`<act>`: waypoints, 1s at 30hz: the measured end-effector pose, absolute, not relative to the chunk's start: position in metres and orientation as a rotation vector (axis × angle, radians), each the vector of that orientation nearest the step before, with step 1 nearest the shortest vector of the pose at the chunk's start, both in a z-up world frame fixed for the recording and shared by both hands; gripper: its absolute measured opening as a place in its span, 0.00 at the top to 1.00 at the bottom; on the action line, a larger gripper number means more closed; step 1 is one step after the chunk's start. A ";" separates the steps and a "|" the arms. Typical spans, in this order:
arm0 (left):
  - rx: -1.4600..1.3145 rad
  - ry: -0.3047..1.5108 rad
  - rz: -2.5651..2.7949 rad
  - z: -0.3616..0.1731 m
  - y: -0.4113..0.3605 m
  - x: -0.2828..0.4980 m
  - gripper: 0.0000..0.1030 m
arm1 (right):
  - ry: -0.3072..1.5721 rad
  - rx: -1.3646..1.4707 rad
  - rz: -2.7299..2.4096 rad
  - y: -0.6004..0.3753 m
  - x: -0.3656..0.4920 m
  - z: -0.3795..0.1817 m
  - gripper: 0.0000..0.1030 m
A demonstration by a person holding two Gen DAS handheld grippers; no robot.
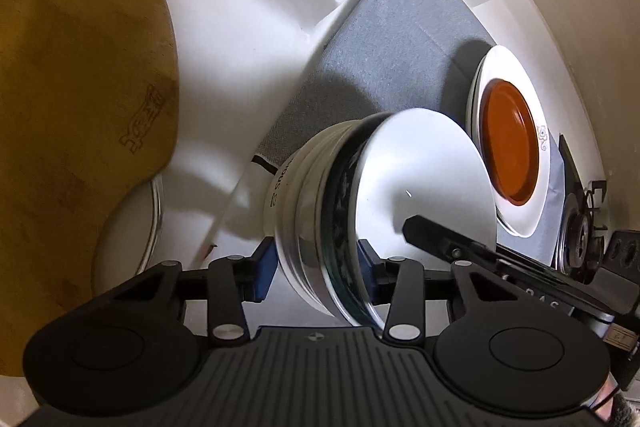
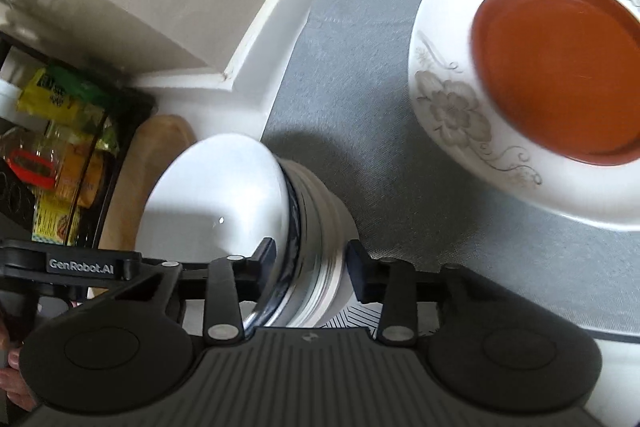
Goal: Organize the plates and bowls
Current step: 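Grip the rim of the bowl stack with both grippers and lift it, then carry the bowl stack over the plate stack and lower it onto the brown plate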
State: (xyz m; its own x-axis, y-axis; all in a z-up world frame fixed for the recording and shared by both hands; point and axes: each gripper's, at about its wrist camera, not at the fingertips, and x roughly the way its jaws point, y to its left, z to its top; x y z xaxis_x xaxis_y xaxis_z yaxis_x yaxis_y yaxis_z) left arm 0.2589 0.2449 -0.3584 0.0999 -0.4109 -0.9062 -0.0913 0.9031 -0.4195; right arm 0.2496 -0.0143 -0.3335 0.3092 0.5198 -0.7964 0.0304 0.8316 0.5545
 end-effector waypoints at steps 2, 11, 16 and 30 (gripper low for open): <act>-0.411 1.460 -0.247 -0.358 0.243 0.258 0.56 | 1.220 0.505 0.341 -0.013 0.248 -0.330 0.61; -0.379 1.478 -0.273 -0.353 0.228 0.261 0.56 | 1.216 0.542 0.300 -0.023 0.243 -0.327 0.61; -0.349 1.483 -0.282 -0.344 0.213 0.264 0.55 | 1.212 0.555 0.284 -0.033 0.240 -0.319 0.61; -0.208 1.439 -0.407 -0.291 0.133 0.308 0.54 | 1.096 0.604 0.187 -0.101 0.249 -0.268 0.61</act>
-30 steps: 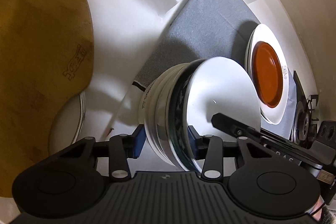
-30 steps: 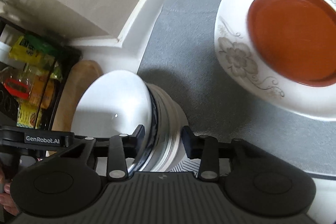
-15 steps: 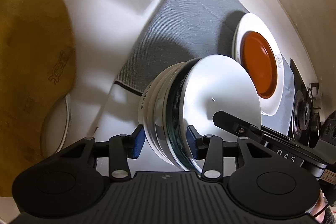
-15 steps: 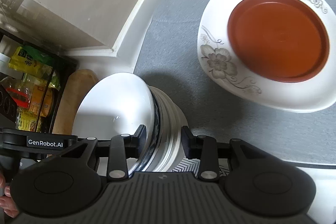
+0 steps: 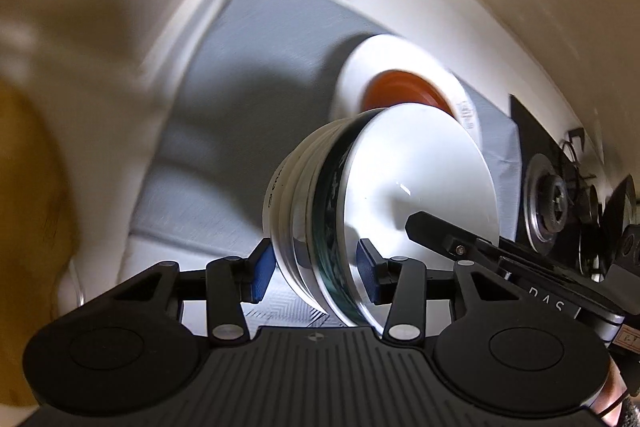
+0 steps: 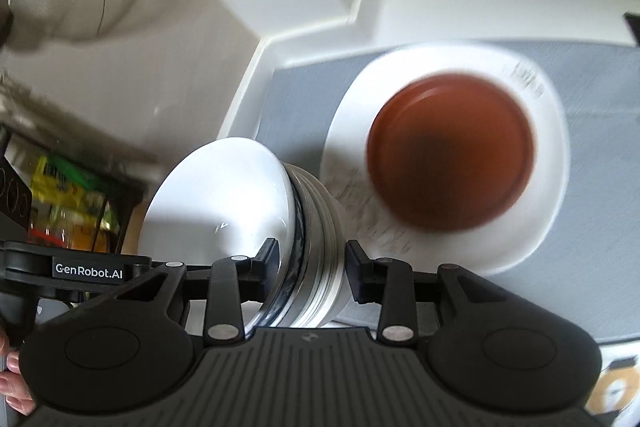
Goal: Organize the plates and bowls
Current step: 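Carry the bowl stack over the plate stack and lower it onto the brown plate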
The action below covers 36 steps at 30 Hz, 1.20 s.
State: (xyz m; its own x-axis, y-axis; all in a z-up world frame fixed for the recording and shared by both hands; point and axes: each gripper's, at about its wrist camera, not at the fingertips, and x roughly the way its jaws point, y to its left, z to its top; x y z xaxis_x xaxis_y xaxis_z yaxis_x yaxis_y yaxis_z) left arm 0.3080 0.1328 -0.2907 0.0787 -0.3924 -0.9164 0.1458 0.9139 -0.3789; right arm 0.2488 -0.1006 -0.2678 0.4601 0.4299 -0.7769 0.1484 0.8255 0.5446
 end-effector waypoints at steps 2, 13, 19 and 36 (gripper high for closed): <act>-0.193 1.433 -0.429 -0.285 0.119 0.317 0.54 | 1.077 0.614 0.170 -0.114 0.253 -0.262 0.61; -0.126 1.397 -0.527 -0.267 0.056 0.353 0.54 | 0.986 0.623 0.095 -0.179 0.270 -0.242 0.61; -0.123 1.430 -0.558 -0.287 0.033 0.367 0.54 | 0.993 0.618 0.062 -0.201 0.278 -0.254 0.61; -0.095 1.456 -0.543 -0.346 0.005 0.384 0.51 | 1.041 0.673 0.016 -0.212 0.294 -0.324 0.61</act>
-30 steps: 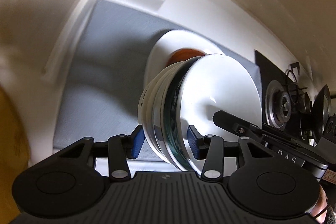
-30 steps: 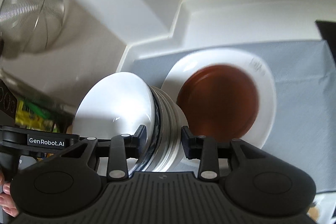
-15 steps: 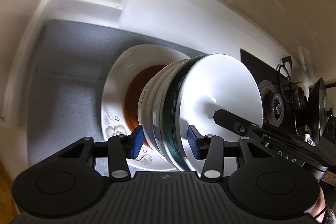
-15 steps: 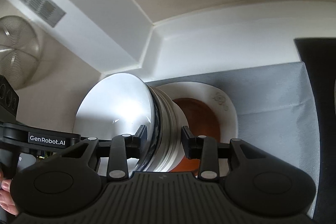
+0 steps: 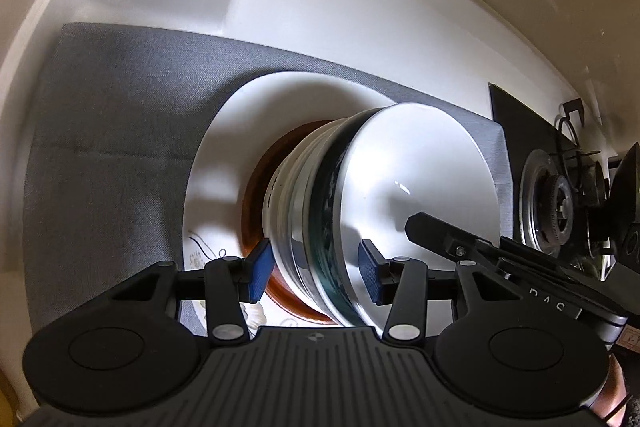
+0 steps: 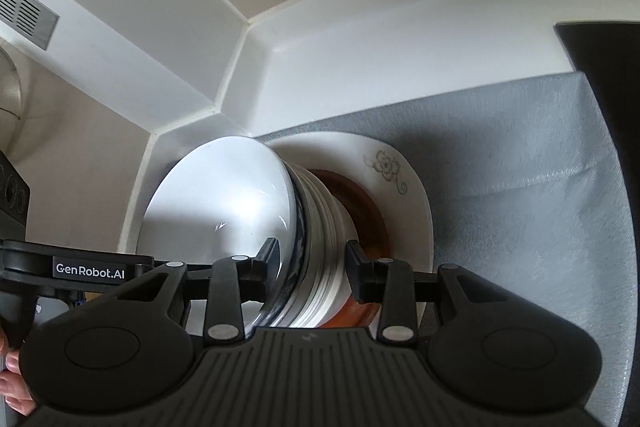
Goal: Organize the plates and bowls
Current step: 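Carry the bowl stack over the plate stack and lower it onto the brown plate, then open both grippers and pull them back from the stack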
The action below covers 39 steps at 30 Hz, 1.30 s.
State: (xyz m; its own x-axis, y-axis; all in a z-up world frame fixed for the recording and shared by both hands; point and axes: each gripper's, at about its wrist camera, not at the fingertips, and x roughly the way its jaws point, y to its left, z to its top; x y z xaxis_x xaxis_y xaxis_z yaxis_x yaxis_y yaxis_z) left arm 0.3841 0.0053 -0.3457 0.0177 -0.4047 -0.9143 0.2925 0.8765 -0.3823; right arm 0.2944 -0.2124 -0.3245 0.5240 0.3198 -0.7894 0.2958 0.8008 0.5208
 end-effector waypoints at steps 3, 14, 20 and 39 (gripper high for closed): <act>-0.140 1.438 -0.544 -0.350 0.007 0.386 0.53 | 1.020 0.662 0.025 -0.210 0.294 -0.325 0.55; -0.003 1.154 -0.433 -0.239 0.032 0.310 0.16 | 0.941 0.547 -0.067 -0.196 0.231 -0.247 0.14; 0.108 1.007 -0.377 -0.147 0.024 0.242 0.00 | 0.878 0.456 -0.079 -0.152 0.182 -0.163 0.12; 0.210 0.940 -0.274 -0.081 0.024 0.152 0.00 | 0.960 0.267 -0.259 -0.096 0.125 -0.068 0.01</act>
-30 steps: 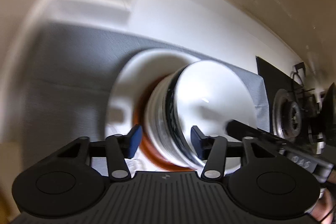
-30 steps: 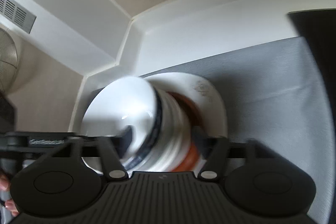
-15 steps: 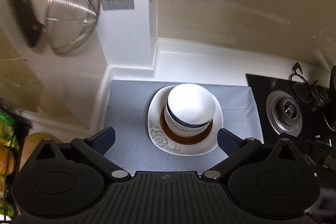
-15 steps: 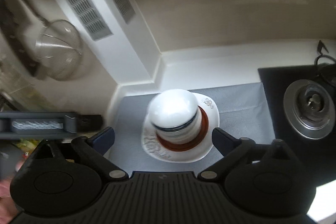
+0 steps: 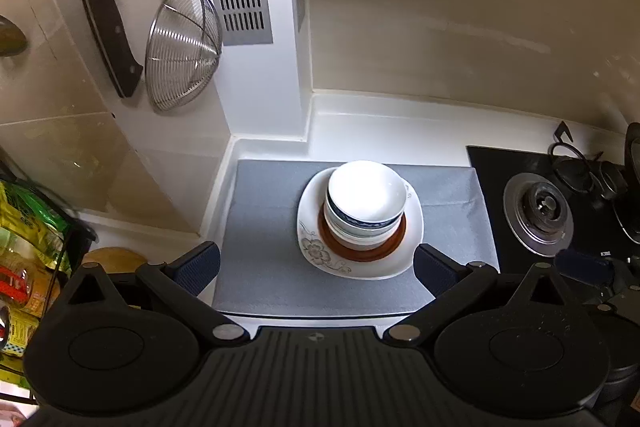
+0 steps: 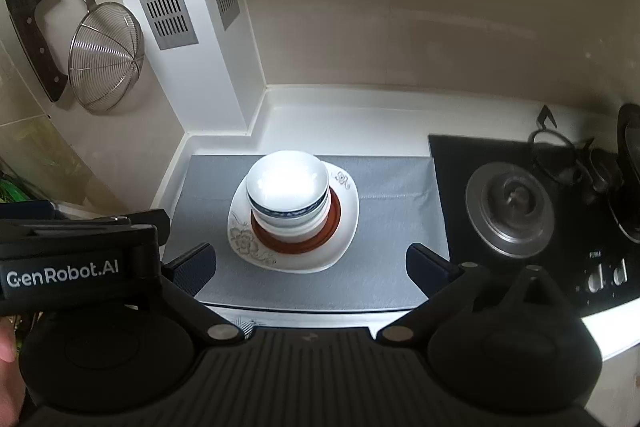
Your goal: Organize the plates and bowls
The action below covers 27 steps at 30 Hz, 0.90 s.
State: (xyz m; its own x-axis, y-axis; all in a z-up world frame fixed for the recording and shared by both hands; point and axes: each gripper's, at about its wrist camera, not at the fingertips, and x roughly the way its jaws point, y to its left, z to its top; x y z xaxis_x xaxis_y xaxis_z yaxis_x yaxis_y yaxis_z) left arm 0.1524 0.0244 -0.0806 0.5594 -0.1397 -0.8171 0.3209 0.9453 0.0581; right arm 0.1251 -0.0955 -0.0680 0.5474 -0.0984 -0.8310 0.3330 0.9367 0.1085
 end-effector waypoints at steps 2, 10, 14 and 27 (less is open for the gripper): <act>0.219 0.944 -0.269 -0.079 0.023 0.151 0.00 | 0.956 0.254 -0.267 -0.092 0.123 -0.067 0.01; 0.220 0.957 -0.275 -0.079 0.025 0.151 0.00 | 0.965 0.257 -0.274 -0.092 0.122 -0.066 0.01; 0.236 0.956 -0.268 -0.079 0.025 0.150 0.00 | 0.975 0.273 -0.264 -0.093 0.122 -0.067 0.01; 0.240 0.971 -0.279 -0.079 0.023 0.150 0.00 | 0.979 0.283 -0.266 -0.094 0.119 -0.067 0.01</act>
State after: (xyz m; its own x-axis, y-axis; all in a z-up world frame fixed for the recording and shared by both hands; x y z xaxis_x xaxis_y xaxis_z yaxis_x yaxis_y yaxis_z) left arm 0.1498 0.0235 -0.0793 0.5339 -0.1253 -0.8362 0.3380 0.9381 0.0753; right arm 0.1190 -0.0943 -0.0672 0.5314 -0.0931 -0.8420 0.3452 0.9315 0.1149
